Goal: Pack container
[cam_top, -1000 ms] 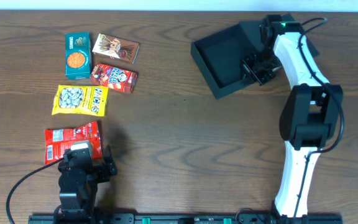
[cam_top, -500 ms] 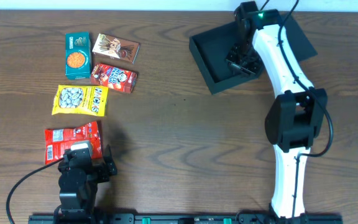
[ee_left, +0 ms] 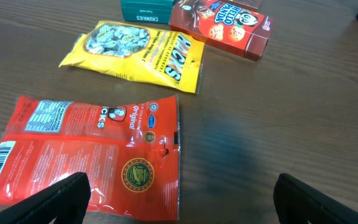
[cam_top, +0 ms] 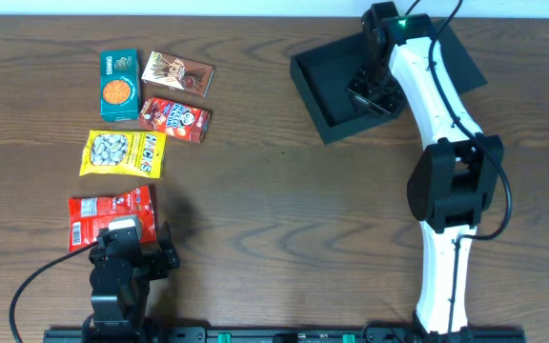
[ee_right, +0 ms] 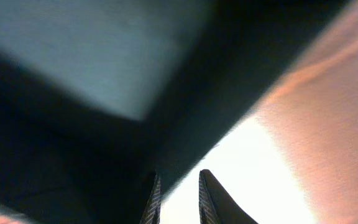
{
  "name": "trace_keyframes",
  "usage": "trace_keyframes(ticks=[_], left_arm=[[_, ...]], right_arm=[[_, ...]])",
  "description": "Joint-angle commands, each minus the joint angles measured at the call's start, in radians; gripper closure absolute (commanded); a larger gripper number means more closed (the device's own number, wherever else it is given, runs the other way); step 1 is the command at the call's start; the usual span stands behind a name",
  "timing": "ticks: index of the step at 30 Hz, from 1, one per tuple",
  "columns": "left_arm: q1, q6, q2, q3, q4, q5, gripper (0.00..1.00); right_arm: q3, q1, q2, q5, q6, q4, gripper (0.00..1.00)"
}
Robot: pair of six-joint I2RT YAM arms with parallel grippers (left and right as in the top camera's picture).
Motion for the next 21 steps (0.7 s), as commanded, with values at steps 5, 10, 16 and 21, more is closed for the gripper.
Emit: trace_keyframes(ticks=[5, 10, 16, 21], left_arm=[[0.004, -0.008, -0.006, -0.009, 0.000, -0.003, 0.05], [0.004, -0.008, -0.006, -0.009, 0.000, -0.003, 0.05], [0.004, -0.008, -0.006, -0.009, 0.000, -0.003, 0.05], [0.004, -0.008, -0.006, -0.009, 0.000, -0.003, 0.05]], right_arm=[[0.003, -0.005, 0.011, -0.093, 0.085, 0.024, 0.75], [-0.031, -0.007, 0.011, -0.106, 0.122, 0.021, 0.75], [-0.065, -0.007, 0.013, -0.112, 0.133, 0.028, 0.73], [-0.065, -0.007, 0.016, -0.154, 0.133, 0.020, 0.75]])
